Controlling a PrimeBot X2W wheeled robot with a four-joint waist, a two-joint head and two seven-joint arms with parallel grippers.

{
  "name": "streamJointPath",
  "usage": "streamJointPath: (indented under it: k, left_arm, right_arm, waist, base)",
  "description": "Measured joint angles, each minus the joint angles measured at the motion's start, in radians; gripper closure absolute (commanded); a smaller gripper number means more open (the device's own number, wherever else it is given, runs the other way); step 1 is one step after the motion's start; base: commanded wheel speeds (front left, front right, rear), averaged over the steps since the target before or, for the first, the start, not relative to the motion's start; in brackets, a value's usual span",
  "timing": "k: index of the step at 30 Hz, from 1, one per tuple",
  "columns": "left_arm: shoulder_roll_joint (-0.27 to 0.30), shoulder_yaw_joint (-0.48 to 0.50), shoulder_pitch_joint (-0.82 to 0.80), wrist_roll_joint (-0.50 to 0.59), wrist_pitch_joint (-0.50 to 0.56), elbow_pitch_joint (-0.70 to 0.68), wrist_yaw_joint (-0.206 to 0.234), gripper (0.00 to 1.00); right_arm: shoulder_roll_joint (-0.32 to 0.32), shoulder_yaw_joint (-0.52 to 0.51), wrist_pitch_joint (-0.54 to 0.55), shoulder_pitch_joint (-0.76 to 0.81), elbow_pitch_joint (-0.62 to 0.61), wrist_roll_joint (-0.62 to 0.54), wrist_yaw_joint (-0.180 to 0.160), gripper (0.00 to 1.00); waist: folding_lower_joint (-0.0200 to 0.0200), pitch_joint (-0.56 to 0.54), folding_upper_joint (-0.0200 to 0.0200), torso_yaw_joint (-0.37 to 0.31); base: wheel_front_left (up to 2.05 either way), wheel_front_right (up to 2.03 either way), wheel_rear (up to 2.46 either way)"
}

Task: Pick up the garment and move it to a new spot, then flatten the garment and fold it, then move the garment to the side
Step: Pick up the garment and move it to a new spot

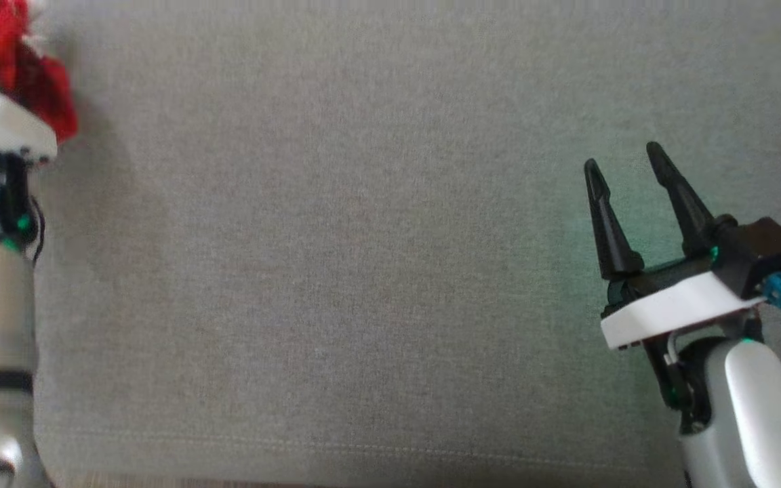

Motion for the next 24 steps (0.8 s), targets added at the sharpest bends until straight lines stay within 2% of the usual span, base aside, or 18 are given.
streamJointPath:
  k: [6, 7, 14, 19, 24]
  left_arm:
    - [-0.002, 0.036, 0.248, 0.042, -0.003, -0.271, 0.026, 1.00]
    - [-0.002, 0.036, 0.248, 0.042, -0.003, -0.271, 0.026, 1.00]
    - [-0.037, 0.040, 0.507, 0.055, -0.003, -0.552, 0.070, 1.00]
    - [-0.078, -0.018, 0.686, 0.081, 0.060, -0.760, 0.098, 1.00]
    - [-0.108, -0.083, 0.736, 0.082, 0.098, -0.824, 0.103, 1.00]
  right_arm:
    - [0.019, -0.005, -0.017, 0.071, 0.019, 0.020, 0.000, 0.00]
    - [0.019, -0.005, -0.017, 0.071, 0.019, 0.020, 0.000, 0.00]
    - [0.032, -0.023, -0.020, 0.144, 0.021, 0.033, 0.000, 0.00]
    - [0.038, -0.021, -0.026, 0.157, 0.019, 0.044, 0.000, 0.00]
    - [0.039, -0.013, -0.044, 0.156, 0.016, 0.059, 0.000, 0.00]
  waist:
    - [0.0000, -0.106, 0.0000, -0.013]
    - [0.0000, -0.106, 0.0000, -0.013]
    - [-0.0001, -0.206, 0.0000, -0.041]
    - [-0.0001, -0.234, 0.0000, -0.107]
    - [-0.0001, -0.242, 0.0000, -0.173]
  base:
    - [0.00, 0.00, 0.00]
    - [0.00, 0.00, 0.00]
    - [0.00, 0.00, 0.00]
    - [0.00, 0.00, 0.00]
    - [0.00, 0.00, 0.00]
